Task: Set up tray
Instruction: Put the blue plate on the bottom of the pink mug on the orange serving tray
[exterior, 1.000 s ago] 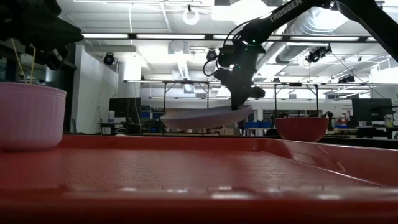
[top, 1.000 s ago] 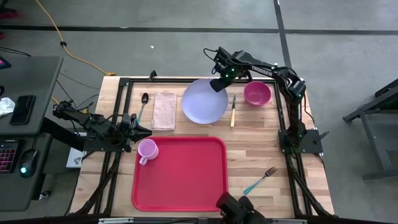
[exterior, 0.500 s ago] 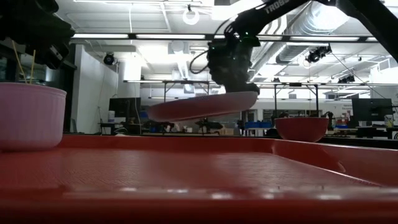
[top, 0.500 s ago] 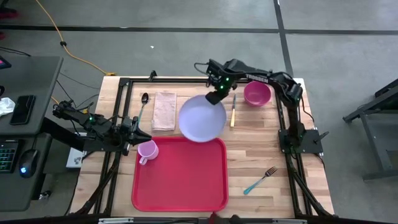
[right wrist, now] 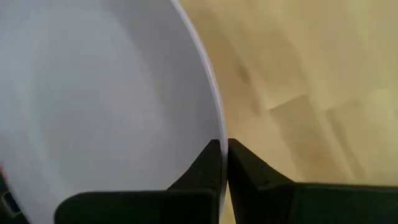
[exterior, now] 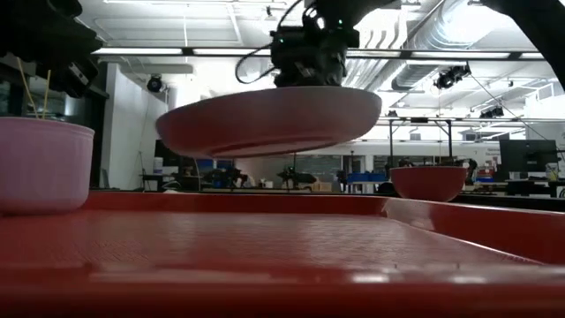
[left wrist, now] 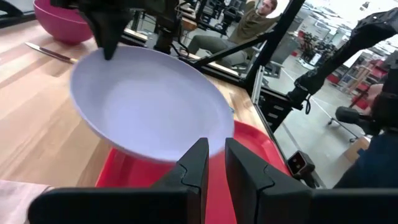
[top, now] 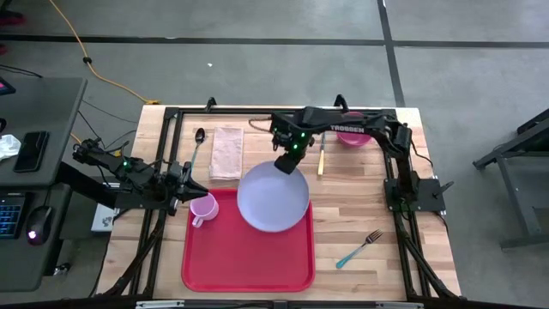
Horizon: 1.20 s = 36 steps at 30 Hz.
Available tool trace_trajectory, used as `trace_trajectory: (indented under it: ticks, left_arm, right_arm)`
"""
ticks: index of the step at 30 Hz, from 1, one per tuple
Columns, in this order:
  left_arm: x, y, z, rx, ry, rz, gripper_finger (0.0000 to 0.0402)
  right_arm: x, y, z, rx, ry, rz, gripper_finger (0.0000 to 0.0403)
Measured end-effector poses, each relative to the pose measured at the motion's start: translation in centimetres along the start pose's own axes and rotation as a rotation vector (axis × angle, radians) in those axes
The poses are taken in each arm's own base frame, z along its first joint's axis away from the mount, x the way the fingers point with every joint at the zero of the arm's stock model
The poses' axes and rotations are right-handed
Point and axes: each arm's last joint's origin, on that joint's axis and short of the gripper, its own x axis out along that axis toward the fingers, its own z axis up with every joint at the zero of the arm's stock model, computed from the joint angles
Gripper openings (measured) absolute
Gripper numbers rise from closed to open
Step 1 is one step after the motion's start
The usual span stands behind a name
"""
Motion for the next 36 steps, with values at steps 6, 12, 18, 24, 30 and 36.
trace_trajectory:
  ticks: [6,12,18,24,30,36]
  left_arm:
    - [0.0,-0.1,-0.1,0.003,0.018,-0.031,0.0085]
    - [0.0,-0.1,-0.1,0.003,0.019,-0.032,0.0085]
    - [0.0,-0.2,-0.1,0.003,0.043,-0.083,0.0085]
    - [0.0,-0.3,-0.2,0.051,0.058,-0.123,0.0085]
    - [0.0,-0.4,-0.2,0.062,0.074,-0.158,0.0085]
    - [-0.1,-0.6,-0.3,0.058,0.105,-0.229,0.0085]
  right_arm:
    - [1.2,3.1,-1.2,-0.054,0.029,0.010,0.0000]
    - [2.2,6.0,-2.4,-0.109,0.040,0.025,0.0000]
    - [3.1,8.8,-3.3,-0.135,0.009,0.065,0.0000]
    - [3.6,10.9,-3.4,-0.125,-0.066,0.122,0.0000]
    - [3.6,11.4,-3.3,-0.067,-0.118,0.102,0.0000]
    - [3.6,12.0,-2.8,0.002,-0.179,0.129,0.0000]
